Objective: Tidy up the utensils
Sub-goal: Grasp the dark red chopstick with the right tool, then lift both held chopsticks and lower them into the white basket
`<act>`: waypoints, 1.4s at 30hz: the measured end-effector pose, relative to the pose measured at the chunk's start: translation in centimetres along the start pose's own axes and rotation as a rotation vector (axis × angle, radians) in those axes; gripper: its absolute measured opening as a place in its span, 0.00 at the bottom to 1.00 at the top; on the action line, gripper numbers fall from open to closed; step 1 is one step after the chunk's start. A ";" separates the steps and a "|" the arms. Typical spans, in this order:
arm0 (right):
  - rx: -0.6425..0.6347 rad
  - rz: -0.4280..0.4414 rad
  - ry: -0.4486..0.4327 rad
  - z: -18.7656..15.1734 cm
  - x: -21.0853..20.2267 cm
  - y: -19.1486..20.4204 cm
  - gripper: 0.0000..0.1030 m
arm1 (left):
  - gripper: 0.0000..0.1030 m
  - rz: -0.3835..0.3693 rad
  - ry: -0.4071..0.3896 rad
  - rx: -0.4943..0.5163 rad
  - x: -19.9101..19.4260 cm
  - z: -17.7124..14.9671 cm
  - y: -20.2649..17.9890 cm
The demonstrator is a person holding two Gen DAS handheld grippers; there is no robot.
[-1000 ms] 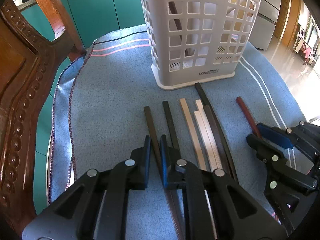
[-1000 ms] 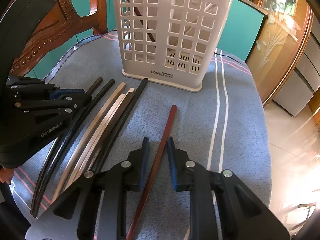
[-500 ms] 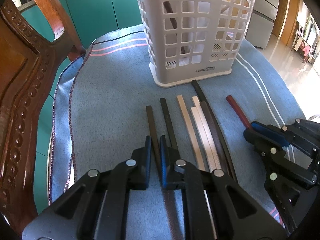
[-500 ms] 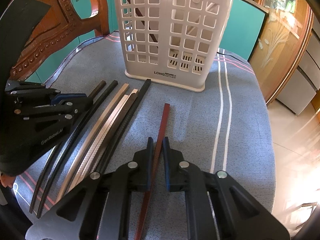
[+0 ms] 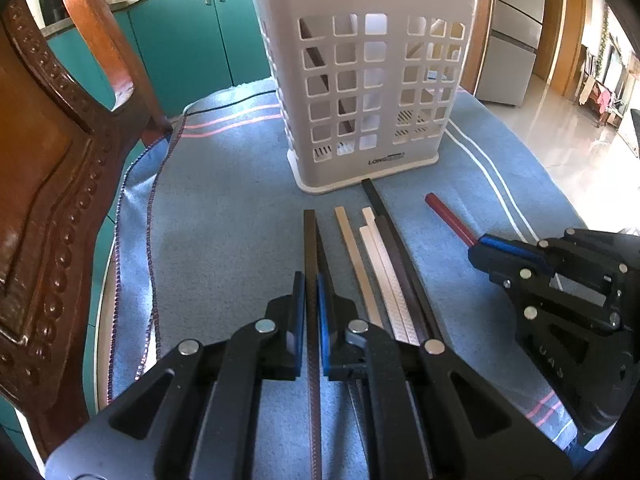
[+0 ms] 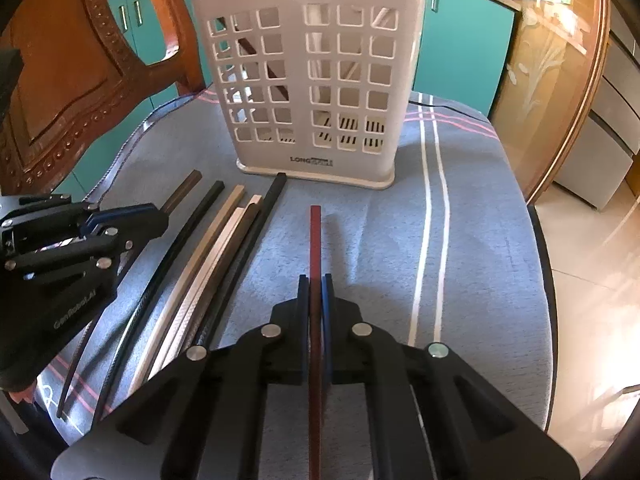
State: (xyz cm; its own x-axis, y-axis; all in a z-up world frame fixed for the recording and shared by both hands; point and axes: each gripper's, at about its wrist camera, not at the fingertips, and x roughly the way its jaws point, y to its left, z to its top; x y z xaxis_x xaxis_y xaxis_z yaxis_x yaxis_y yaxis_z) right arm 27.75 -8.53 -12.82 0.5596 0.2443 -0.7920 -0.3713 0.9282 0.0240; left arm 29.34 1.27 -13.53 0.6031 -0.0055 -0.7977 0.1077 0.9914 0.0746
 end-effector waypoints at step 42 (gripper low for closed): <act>0.111 0.179 -0.294 5.6 -18.3 -4.6 0.06 | 0.07 -0.156 -0.394 -0.157 -19.2 3.6 3.8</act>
State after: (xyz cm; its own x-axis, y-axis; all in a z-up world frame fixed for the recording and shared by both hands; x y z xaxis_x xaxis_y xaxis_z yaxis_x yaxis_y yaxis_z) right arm 23.34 -15.75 5.01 0.6883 0.4610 -0.5601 -0.4091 0.8843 0.2250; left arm 21.05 4.71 4.20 0.8471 -0.1760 -0.5015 0.1186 0.9824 -0.1445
